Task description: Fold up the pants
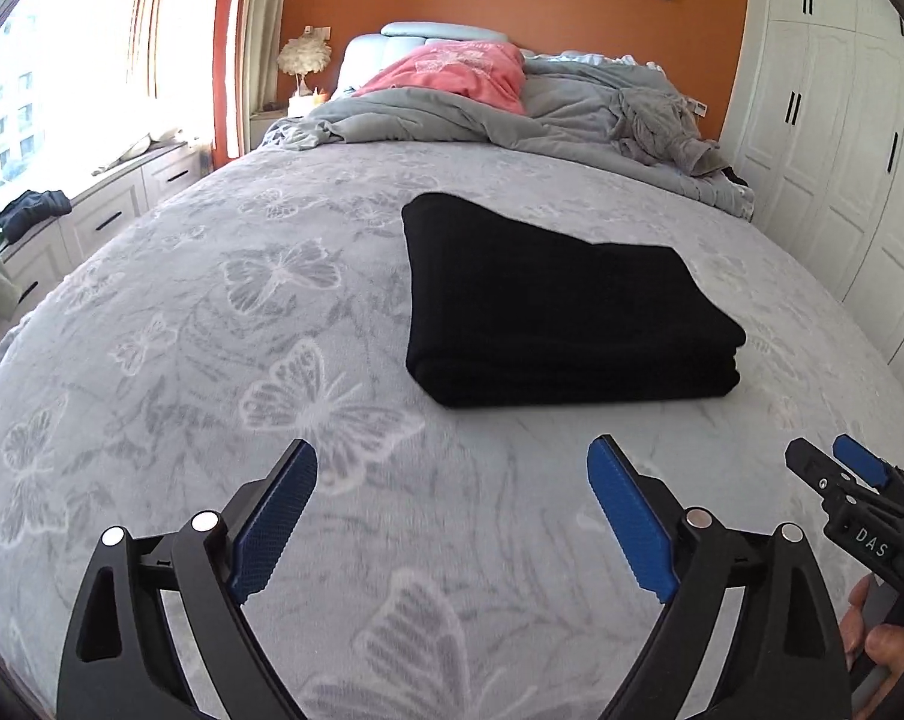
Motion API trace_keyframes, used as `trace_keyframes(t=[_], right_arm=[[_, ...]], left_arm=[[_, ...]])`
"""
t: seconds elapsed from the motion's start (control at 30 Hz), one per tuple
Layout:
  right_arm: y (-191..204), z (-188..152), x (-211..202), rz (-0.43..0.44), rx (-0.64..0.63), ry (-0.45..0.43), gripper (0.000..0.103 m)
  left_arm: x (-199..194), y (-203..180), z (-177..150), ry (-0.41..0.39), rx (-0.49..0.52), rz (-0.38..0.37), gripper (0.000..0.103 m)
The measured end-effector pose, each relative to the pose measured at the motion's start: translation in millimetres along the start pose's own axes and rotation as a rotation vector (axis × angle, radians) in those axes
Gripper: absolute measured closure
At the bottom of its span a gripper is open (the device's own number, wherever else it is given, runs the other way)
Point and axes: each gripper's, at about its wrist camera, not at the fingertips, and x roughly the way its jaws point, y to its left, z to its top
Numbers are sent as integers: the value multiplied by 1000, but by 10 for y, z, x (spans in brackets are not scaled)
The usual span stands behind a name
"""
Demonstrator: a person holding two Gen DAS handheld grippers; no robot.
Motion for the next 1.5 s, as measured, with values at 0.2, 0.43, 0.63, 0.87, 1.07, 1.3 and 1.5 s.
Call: trace_keyframes(t=[0.2,0.43,0.63,0.87,1.07,1.3,1.5], right_arm=[[-115,-212,75,7,87,42,14],[-66,-307,65,-21,39,30,14],[-45,-324,66,-19,24,35,14],[35,-322,69,-37,-21,30,14],[75,-328,77,-40,-39,34,14],[79,-330,80,-42,-38,36,14],[73,-327,82,-42,-35,35,13]], left_arm=[[105,-30,-255,-9,-40,37,14],[146,-247,-301,-63,100,58,14],[197,-181,-295,-45,73,43,14],[230,-212,-305,-31,94,46,15],[247,-275,-316,-26,129,50,15],[271,-270,-310,-13,126,52,18],[279,-253,-321,-12,118,72,19]])
